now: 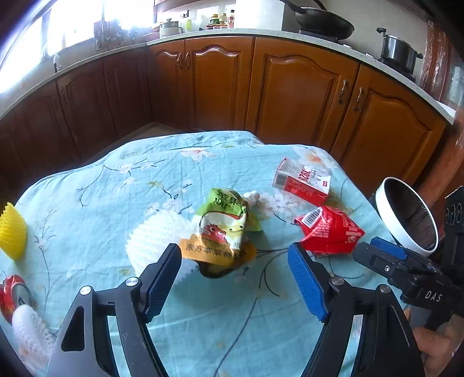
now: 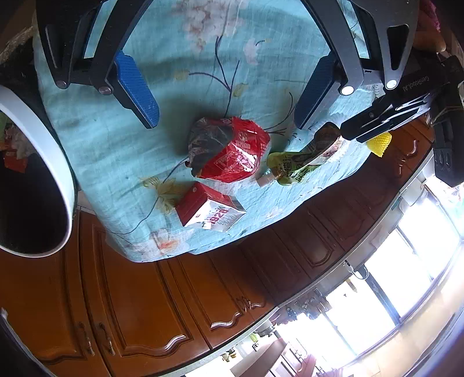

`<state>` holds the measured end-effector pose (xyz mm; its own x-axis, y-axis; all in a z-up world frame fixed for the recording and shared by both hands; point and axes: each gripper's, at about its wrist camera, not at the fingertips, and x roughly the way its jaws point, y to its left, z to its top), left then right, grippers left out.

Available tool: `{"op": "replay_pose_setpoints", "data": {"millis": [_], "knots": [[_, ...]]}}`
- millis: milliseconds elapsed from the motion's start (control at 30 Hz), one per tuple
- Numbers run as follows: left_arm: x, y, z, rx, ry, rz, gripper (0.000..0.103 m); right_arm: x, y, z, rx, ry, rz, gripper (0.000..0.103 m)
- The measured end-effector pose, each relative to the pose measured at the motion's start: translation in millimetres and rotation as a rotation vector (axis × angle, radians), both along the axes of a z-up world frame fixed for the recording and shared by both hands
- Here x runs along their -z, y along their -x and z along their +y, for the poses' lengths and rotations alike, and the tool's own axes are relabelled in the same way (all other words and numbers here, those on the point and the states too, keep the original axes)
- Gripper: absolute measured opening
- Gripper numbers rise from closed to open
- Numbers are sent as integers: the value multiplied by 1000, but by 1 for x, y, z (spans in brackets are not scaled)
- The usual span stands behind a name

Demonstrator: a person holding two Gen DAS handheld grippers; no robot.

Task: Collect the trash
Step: 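Move both open tools back toward the fruit pouch and red bag, then grasp the green fruit pouch with left tool while right tool grasps red bag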

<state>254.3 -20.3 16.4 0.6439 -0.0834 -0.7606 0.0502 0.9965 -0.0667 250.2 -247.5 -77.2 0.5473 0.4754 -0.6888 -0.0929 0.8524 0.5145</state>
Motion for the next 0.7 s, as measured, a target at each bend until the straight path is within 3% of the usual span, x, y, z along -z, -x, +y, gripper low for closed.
{"op": "replay_pose_setpoints", "data": {"millis": [333, 400, 433, 467, 500, 567, 700], "knots": [[27, -49, -13, 36, -154, 100, 75, 23, -32, 10, -30, -6, 50, 95], [31, -52, -18, 44, -175, 101, 68, 24, -33, 10, -35, -4, 50, 84], [33, -53, -21, 52, -182, 100, 62, 24, -33, 10, -37, -2, 51, 68], [34, -55, -23, 57, -185, 103, 51, 24, -33, 10, -40, -2, 55, 64], [35, -55, -25, 61, -186, 109, 48, 23, -32, 10, -40, -5, 55, 63], [36, -54, -29, 78, -188, 105, 47, 20, -30, 8, -40, 1, 44, 51], [34, -43, -38, 120, -160, 102, 41, 10, -20, 2, -38, -6, 24, 39]]}}
